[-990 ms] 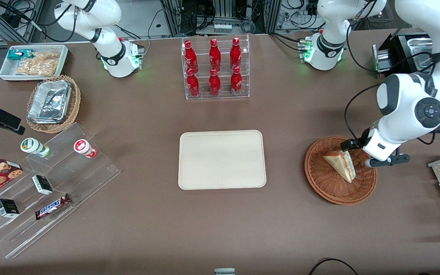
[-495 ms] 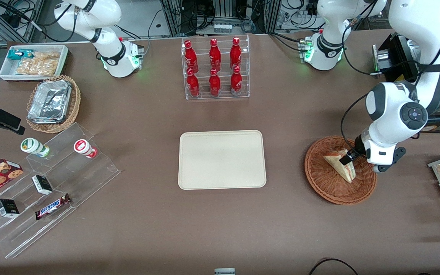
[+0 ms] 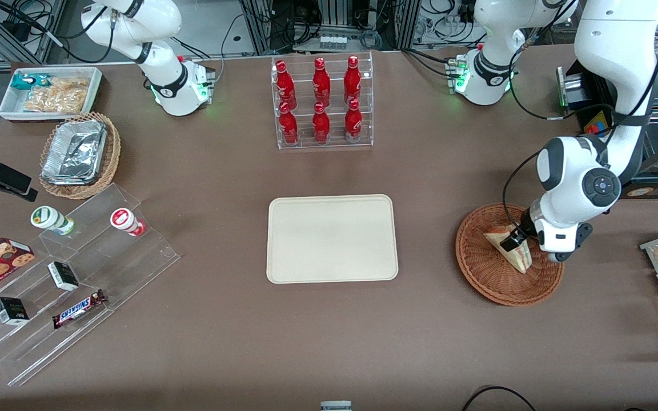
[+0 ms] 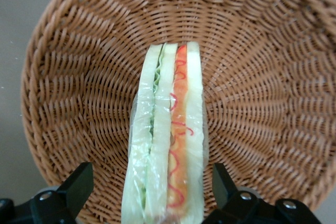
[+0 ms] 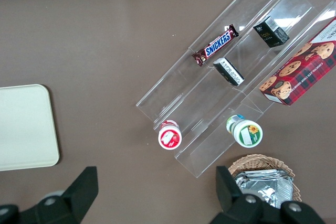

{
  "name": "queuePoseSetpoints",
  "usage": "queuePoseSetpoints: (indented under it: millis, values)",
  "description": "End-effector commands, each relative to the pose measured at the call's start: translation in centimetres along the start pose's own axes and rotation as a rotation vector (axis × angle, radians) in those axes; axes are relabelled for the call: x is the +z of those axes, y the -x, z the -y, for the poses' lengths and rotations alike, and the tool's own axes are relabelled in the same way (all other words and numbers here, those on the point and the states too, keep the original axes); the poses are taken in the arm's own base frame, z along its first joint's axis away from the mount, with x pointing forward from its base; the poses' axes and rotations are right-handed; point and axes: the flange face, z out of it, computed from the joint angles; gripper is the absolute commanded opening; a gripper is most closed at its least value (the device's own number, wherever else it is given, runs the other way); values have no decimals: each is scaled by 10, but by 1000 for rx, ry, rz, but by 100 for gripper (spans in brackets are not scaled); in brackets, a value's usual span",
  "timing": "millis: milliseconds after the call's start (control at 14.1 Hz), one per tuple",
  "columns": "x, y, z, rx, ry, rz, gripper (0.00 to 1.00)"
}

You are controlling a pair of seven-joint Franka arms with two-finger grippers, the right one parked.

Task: Place sandwich from basket to tray
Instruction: 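Lower the left gripper and close it on the wrapped sandwich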

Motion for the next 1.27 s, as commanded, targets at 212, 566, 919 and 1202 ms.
queuePoseSetpoints:
  millis: [212,566,919,1202]
  values:
    - [6,-2,-4,-116,2,-3,14]
    - [-23,-11,-18,-60,-2,-9,7]
    - [-79,4,-50,324,-56,77,12]
    - [-97,70,-121,464,-42,101,14]
